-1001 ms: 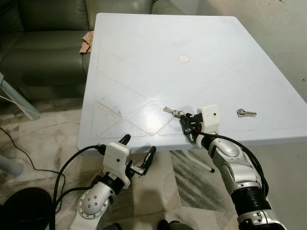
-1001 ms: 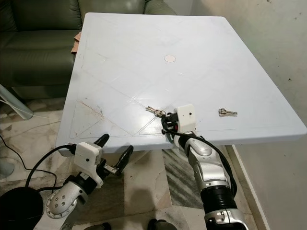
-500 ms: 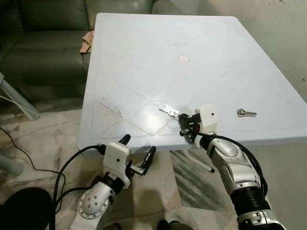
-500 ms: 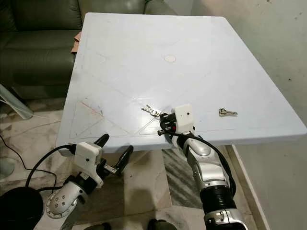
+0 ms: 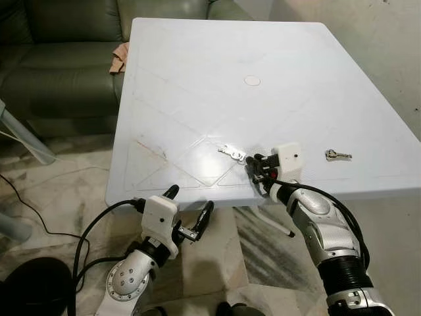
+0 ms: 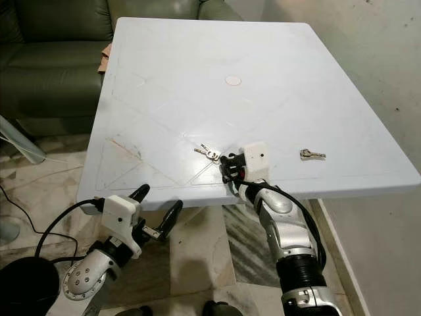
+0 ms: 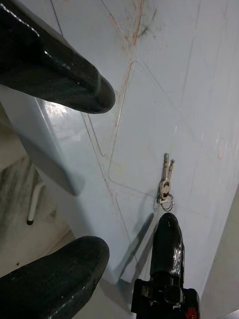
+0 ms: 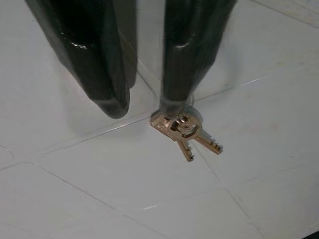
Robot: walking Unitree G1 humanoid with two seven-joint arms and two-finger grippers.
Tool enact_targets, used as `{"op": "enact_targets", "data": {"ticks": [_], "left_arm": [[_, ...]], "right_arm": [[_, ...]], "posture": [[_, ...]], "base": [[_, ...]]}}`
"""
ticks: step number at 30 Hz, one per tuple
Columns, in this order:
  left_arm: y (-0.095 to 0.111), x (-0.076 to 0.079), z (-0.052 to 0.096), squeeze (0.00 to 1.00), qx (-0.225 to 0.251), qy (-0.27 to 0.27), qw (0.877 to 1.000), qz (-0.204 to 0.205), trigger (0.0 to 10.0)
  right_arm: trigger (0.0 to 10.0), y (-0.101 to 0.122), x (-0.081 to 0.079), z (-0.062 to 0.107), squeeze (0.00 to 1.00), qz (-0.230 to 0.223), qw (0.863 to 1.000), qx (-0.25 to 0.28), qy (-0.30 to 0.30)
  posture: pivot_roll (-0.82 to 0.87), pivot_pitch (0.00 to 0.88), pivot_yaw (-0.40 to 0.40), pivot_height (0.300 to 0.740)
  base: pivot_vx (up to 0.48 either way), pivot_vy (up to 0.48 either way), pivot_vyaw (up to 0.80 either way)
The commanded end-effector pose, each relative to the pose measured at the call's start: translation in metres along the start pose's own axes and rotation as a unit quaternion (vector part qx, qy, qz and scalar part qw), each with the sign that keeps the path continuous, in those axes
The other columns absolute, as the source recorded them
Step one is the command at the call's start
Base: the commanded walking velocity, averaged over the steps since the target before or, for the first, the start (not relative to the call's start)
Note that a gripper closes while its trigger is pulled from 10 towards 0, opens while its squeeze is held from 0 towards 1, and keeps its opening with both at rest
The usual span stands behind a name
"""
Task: Hang keys on a hook
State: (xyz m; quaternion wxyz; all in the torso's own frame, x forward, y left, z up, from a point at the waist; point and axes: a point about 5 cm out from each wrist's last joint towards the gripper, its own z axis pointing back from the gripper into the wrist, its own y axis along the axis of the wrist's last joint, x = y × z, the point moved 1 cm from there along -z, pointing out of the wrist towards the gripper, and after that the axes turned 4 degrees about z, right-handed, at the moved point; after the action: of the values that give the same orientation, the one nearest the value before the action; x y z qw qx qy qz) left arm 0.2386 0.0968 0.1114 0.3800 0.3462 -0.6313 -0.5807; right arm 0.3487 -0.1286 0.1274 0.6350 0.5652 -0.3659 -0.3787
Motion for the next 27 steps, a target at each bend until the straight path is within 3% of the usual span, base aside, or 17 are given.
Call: {"op": "enact_targets", "data": {"ticks": [1,2,3,4,27], "left_arm": [[0.002,0.0,0.002,0.0,0.001,0.004,1.0,0.0,10.0],[0.002,0.0,0.002,0.0,0.001,0.004,1.0,0.0,10.0],[0.002,0.0,0.002,0.0,0.002,0.004,1.0,0.0,10.0],[0.002,-0.001,0.002,0.0,0.001,0.004,1.0,0.0,10.0],[0.002,0.0,0.002,0.0,0.002,0.008,1.0,0.004,10.0]], "right_arm": [[10.0,0.005,0.0,0.001,1.0,0.01,1.0,0.011,0.008],[10.0,0.005,-0.001,0.001,1.0,0.015,1.0,0.011,0.011],[10.0,0.005,-0.002,0.001,0.04,0.016,1.0,0.01,0.017],[10.0,0.005,-0.003,0.001,0.0,0.015,1.0,0.01,0.022],[10.0,0.02,-0.015,-0.015,0.0,0.04,0.998,0.033,0.046]], "posture": [[0.05,0.193,-0.068,0.74],[0.05,0.193,-0.068,0.74],[0.05,0.193,-0.068,0.74],[0.05,0.193,-0.068,0.74],[0.06,0.199,-0.077,0.74]], "base": [[0.0,0.0,0.0],[0.0,0.0,0.0],[0.0,0.0,0.0],[0.0,0.0,0.0],[0.0,0.0,0.0]]}}
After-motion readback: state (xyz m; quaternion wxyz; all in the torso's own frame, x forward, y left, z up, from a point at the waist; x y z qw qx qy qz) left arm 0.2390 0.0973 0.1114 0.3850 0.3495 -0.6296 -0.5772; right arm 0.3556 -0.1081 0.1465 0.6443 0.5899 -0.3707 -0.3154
